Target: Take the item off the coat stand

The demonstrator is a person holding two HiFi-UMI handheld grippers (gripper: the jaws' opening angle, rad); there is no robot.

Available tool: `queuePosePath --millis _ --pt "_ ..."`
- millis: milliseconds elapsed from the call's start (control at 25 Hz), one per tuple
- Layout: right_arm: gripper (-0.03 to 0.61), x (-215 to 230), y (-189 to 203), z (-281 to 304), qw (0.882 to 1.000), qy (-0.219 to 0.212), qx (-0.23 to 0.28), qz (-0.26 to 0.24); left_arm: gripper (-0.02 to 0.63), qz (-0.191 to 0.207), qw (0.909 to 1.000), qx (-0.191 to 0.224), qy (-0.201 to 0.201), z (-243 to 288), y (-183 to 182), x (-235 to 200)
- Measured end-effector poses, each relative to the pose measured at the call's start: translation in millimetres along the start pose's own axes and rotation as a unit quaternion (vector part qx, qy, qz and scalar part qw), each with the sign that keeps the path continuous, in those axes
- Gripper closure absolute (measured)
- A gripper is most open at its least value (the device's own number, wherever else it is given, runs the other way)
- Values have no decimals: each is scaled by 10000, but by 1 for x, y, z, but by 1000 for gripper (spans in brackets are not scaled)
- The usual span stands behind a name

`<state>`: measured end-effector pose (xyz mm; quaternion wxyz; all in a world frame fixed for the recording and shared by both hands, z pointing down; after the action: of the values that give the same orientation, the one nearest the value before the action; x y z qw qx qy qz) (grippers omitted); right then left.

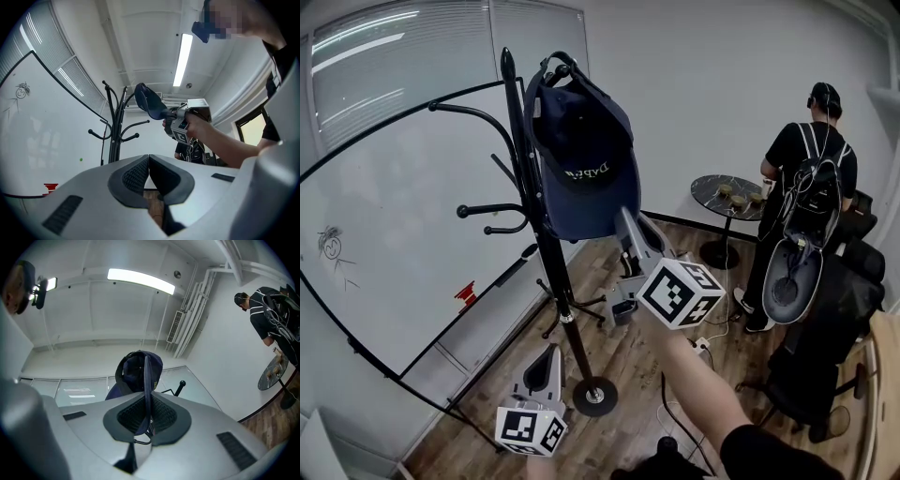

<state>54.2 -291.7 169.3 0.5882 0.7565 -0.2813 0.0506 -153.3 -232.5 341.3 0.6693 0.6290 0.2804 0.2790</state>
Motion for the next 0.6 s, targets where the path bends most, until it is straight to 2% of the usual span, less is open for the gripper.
queuePosePath --millis 160,600 --pt "537 -3 1 0 9999 47 49 -87 598 4 10000 -12 26 0 2 -9" --pt "537 2 -11 -41 9999 -34 80 -118 598 32 9999 -22 135 6 -2 22"
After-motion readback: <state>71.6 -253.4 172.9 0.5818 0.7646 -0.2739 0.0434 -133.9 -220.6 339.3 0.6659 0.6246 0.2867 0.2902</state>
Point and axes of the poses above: the fingertips, and each gripper's own axes: z forward along the fingers, x to its right, y out of its underside, the point moved 3 cm from there along -z, backward along the fingers, and after that the axes turned 13 degrees about -x, right-handed, at the moved point
